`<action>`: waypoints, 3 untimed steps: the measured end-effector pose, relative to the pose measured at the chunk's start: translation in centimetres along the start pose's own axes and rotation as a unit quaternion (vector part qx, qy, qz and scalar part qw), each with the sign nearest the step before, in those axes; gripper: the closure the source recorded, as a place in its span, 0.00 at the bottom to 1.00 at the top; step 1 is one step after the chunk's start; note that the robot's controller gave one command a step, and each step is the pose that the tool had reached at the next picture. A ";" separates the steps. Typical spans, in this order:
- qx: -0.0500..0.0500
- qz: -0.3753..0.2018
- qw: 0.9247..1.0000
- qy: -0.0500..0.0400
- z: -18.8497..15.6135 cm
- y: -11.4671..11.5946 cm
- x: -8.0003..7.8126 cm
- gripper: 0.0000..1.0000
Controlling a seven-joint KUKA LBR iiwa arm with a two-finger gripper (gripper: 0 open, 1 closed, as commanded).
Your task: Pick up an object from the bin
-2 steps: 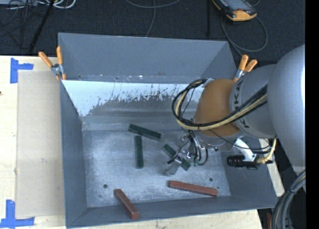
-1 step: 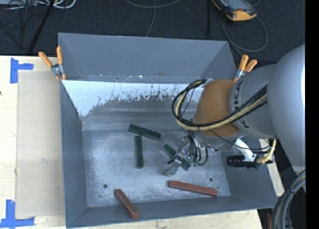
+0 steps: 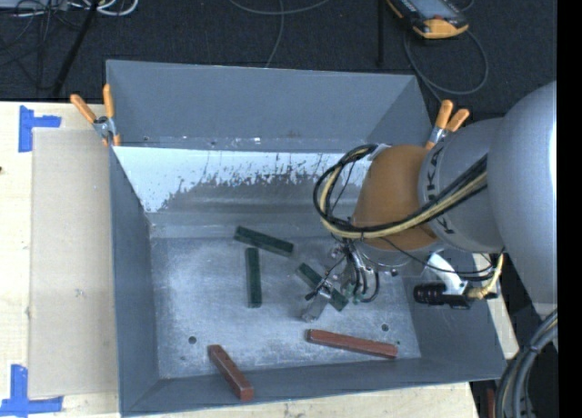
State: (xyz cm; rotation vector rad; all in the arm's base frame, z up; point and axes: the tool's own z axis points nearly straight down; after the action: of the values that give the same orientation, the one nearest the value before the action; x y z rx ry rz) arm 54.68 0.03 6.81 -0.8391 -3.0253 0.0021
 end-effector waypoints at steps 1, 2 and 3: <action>0.000 -0.001 1.000 0.000 0.0 0.0 0.0 0.00; 0.000 -0.001 1.000 -0.001 0.0 0.0 0.0 1.00; -0.001 -0.002 1.000 -0.001 -1.5 0.0 0.0 1.00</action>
Offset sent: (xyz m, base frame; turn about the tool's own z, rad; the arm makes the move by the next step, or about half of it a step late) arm 0.0000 0.0000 0.0000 0.0000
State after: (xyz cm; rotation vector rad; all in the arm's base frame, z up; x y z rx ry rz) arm 54.71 0.03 8.30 -0.8322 -3.0294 0.0005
